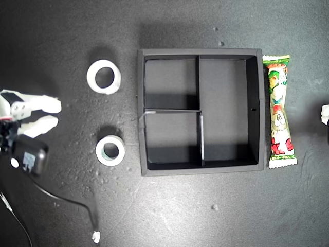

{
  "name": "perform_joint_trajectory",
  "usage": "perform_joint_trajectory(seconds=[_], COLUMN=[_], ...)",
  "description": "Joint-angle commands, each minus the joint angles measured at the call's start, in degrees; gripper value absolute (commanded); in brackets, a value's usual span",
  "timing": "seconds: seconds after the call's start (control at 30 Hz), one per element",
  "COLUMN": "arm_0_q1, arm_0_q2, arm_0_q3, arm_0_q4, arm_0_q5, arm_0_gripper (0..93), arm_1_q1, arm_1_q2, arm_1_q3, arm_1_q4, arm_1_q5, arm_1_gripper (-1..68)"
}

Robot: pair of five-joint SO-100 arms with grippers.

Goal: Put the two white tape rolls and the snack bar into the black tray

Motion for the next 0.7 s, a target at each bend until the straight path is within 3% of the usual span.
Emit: perform_joint_trajectory(seconds=[0.0,0.1,0.33,0.47,0.67], arm_0_q1=[2.6,3.3,-2.2,-2.5,-4.0], arm_0_q2=[2.6,2.6,-1.8,-20.5,-50.6], arm_0_q3=[1.3,-2.6,-12.3,-20.4,-33.4], arm_0_q4=[-6.3,-10.3,-17.1,-24.3,-27.6], arm_0_q5=[2.5,5.0,12.9,15.1,17.8], arm_0_gripper=[14.4,12.7,15.3,15.8,16.3], arm_1_q1=[0.4,0.2,1.5,2.8,4.0], arm_1_q2=[0.4,0.4,0.4,0.4,0.4], arm_1_q3=[0.7,0.7,0.7,0.7,-0.3], arm_1_q4=[-3.7,-8.2,-10.9,-14.7,-33.2], arm_1_q5=[11.0,19.8,28.0,17.8,-14.7], arm_1_gripper=[-0.2,-0.3,-0.3,-0.3,-0.3])
